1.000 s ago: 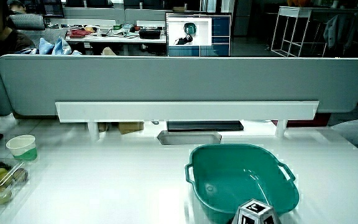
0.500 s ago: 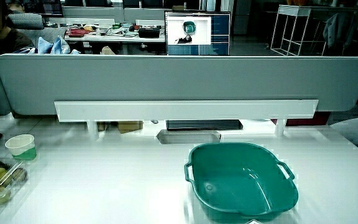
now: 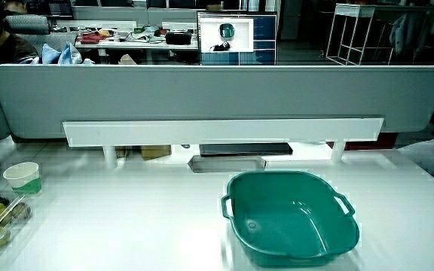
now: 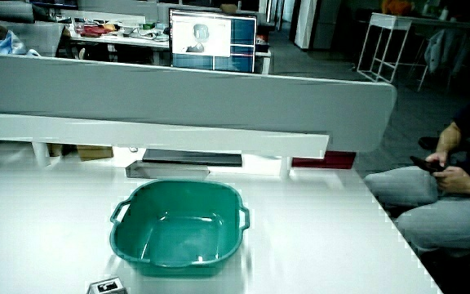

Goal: Place red block

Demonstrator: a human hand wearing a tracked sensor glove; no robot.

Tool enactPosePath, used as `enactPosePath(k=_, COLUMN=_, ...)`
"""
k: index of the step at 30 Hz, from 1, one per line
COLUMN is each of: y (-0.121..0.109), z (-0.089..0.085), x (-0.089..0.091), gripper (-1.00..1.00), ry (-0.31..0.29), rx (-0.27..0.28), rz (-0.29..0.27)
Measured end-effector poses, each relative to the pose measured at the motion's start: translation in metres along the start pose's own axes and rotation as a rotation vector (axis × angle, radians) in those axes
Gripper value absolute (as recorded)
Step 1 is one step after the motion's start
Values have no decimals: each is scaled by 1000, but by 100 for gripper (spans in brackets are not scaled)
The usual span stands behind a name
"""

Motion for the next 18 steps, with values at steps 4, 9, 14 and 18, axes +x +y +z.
enactPosePath(k=4, y=3, z=-2, x=-3, gripper=-14, ry=-20, rx=-17, rz=9)
enactPosePath(k=9, y=4, z=-4, x=-4, gripper=-50, ry=-32, rx=-41, rz=19)
enactPosePath(k=14, y=-5, z=-8, x=-12, gripper=-86, ry=-61, rx=1, rz=-30)
enactPosePath(k=18, y=-36, z=25, x=-8, gripper=-100, ry=-22, rx=84, rz=-53)
